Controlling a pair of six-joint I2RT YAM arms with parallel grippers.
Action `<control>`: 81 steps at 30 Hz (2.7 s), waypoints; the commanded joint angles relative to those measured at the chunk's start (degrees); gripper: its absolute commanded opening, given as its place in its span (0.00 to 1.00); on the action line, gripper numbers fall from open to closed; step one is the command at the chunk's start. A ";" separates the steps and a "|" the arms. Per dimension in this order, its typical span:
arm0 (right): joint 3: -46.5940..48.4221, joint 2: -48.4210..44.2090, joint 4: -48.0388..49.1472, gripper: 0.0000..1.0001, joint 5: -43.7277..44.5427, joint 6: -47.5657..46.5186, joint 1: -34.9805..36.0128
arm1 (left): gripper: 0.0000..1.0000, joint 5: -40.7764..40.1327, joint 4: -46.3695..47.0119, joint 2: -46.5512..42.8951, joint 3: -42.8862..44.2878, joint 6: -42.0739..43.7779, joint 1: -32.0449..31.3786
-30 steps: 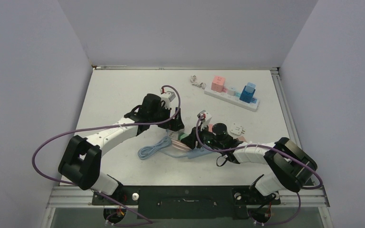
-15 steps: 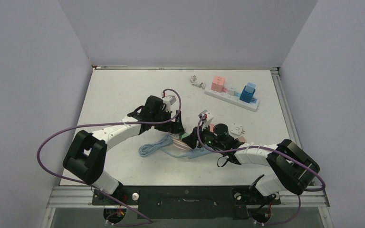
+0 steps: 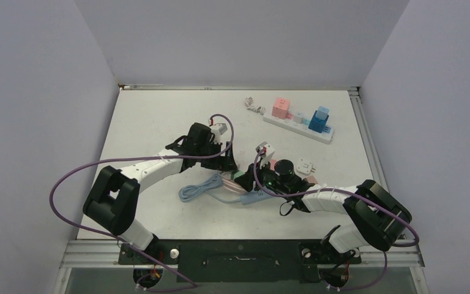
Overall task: Pull the plug off the socket
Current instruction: Remove the plug from the socket.
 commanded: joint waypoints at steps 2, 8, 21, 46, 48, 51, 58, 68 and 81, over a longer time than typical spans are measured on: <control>0.75 -2.44 5.95 0.05 1.84 -1.46 0.17 | 0.49 2.03 2.77 1.14 1.56 -1.54 -1.45; 1.17 -1.94 5.26 0.05 2.29 -0.32 0.14 | 0.19 1.83 2.65 1.39 1.69 -0.99 -2.10; -0.32 3.71 16.49 0.05 -10.47 8.35 -7.10 | 0.00 1.90 4.14 -0.16 0.93 0.22 -2.57; 4.48 -1.78 -2.97 0.05 12.69 -3.63 4.33 | 0.00 -0.63 3.83 1.24 0.68 -1.82 -2.56; 4.45 -1.61 -2.59 0.05 12.07 -3.40 4.30 | 0.00 -0.03 4.43 0.94 0.56 -1.60 -2.52; 4.24 -1.55 -1.61 0.05 10.33 -3.16 4.22 | 0.00 1.50 5.96 0.16 0.11 -1.31 -2.51; 2.89 -1.38 3.10 0.05 1.75 -2.19 2.47 | 0.00 6.73 10.29 -2.08 -1.32 -0.14 -2.60; 1.22 -0.53 8.84 0.05 -7.33 1.69 -3.26 | 0.00 10.58 14.15 -3.52 -2.28 0.41 -2.60; 2.84 -2.52 1.21 0.05 4.37 -2.94 1.29 | 0.00 1.40 7.48 -3.20 -1.06 0.79 -2.51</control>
